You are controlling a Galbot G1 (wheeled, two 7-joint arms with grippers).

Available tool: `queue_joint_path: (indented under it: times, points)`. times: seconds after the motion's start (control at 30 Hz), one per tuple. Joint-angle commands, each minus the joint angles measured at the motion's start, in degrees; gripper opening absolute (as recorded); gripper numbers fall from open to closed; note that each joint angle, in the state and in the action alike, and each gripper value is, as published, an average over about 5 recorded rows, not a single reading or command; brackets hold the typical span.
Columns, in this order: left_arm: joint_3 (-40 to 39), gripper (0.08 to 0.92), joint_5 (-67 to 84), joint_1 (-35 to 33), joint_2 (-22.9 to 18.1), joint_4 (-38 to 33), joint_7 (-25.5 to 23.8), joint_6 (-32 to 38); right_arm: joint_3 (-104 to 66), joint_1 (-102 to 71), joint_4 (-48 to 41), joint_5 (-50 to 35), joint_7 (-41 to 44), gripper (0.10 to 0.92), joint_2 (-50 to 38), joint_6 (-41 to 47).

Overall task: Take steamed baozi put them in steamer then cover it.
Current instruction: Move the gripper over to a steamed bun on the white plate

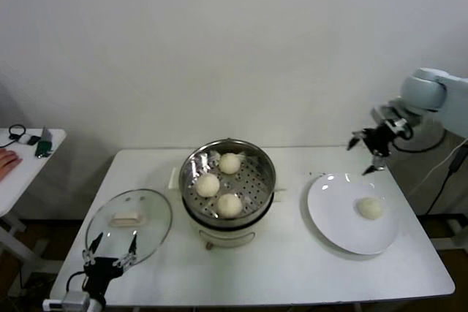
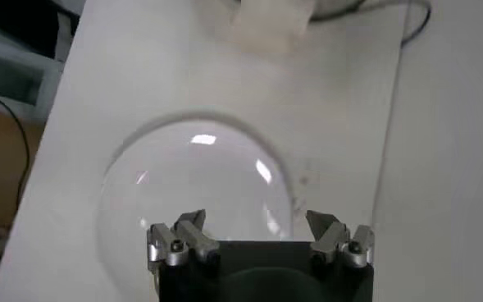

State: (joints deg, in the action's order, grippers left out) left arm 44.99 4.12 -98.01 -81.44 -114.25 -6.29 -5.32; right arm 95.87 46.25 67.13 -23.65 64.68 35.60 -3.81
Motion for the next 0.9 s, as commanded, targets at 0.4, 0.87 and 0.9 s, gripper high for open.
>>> queue_joint_path:
  times: [0.4,0.87,0.9]
  points:
    - [0.65,0.823,-0.31,-0.30,-0.22,1.38,-0.07,0.10,-23.51,-31.42,-13.82,14.00,-2.04,0.823,-1.45,1.09]
    - [0.24,0.823,-0.45,-0.05,0.06,1.67,-0.15,0.02,-28.89,-36.06,-18.04,16.11,-3.83,0.823,2.62,0.80]
    - [0.25,0.823,-0.46,-0.10,0.06,1.61,-0.15,0.02,-29.05,-36.20,-18.34,16.20,-3.93,0.823,2.95,0.77]
